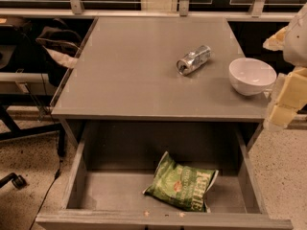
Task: Pick green jalapeno chip bag from top drawer and place on counter
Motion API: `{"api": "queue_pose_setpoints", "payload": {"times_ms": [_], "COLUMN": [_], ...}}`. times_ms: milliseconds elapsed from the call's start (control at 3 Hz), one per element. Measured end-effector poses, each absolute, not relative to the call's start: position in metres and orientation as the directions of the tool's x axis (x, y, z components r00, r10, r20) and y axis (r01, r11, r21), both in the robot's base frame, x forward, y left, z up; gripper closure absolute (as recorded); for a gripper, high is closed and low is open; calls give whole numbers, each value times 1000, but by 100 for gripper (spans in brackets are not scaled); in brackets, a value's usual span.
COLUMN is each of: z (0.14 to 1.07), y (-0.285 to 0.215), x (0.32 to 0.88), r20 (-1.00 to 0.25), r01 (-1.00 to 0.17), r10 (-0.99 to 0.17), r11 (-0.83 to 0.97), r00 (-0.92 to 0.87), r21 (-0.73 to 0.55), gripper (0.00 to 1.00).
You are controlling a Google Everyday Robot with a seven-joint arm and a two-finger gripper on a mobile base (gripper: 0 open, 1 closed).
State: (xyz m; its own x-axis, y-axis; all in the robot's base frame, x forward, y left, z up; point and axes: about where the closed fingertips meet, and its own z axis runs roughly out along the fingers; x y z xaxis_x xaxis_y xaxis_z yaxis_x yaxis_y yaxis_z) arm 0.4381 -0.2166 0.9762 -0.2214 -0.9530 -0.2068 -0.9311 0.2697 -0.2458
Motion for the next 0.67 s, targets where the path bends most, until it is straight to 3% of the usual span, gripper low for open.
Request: {"api": "queue_pose_setpoints", "payload": {"times_ms": [667], "z": [957], "y": [-223], "x": [431], "r20": [-246], "r01": [-924], "r10": [-931], "r11": [322], "r00": [-269], "r21": [-207], "gripper": [0]}}
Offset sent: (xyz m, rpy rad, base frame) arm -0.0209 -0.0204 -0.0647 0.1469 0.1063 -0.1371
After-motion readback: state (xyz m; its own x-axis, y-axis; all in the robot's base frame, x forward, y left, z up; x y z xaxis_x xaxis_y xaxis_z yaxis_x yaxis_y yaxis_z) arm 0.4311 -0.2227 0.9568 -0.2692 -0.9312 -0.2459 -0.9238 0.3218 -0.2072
